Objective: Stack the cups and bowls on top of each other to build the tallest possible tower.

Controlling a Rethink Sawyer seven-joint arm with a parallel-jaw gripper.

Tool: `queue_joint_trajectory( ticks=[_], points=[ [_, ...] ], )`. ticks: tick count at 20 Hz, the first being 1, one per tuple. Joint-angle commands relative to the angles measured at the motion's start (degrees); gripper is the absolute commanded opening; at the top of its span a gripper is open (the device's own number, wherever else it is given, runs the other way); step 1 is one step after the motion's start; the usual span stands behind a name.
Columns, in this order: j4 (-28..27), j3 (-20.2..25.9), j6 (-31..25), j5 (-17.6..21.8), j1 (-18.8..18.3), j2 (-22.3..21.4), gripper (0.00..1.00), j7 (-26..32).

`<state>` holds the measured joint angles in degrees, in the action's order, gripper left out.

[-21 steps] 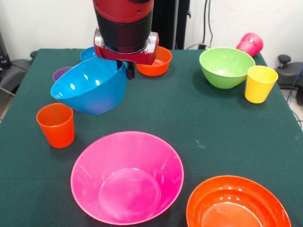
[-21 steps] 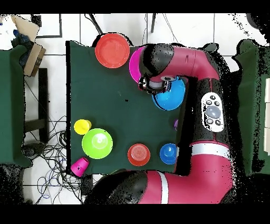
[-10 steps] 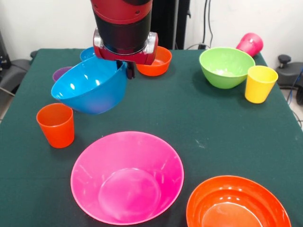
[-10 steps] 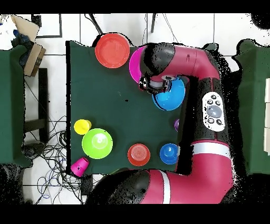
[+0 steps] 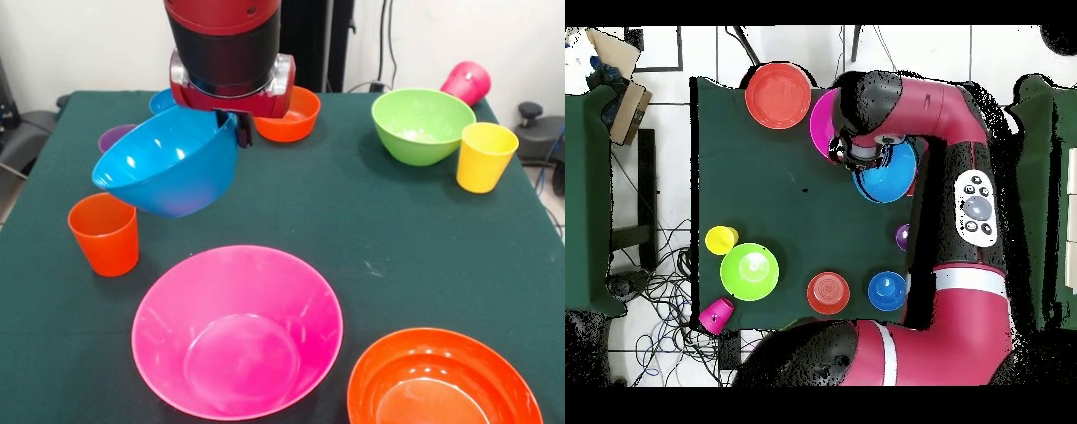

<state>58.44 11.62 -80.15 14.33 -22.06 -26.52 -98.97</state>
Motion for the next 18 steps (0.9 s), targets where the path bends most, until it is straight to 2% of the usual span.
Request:
queue_joint_trajectory(
  ticks=[1, 10, 18],
  points=[
    [-1.5, 5.7, -4.6, 1.5, -2.1, 2.2, 0.0, 13.7],
    [0.2, 6.2, -3.8, 1.6, -3.7, 1.3, 0.0, 13.6],
    [-0.9, 6.5, -5.3, 2.1, -3.7, 1.4, 0.0, 13.8]
  ],
)
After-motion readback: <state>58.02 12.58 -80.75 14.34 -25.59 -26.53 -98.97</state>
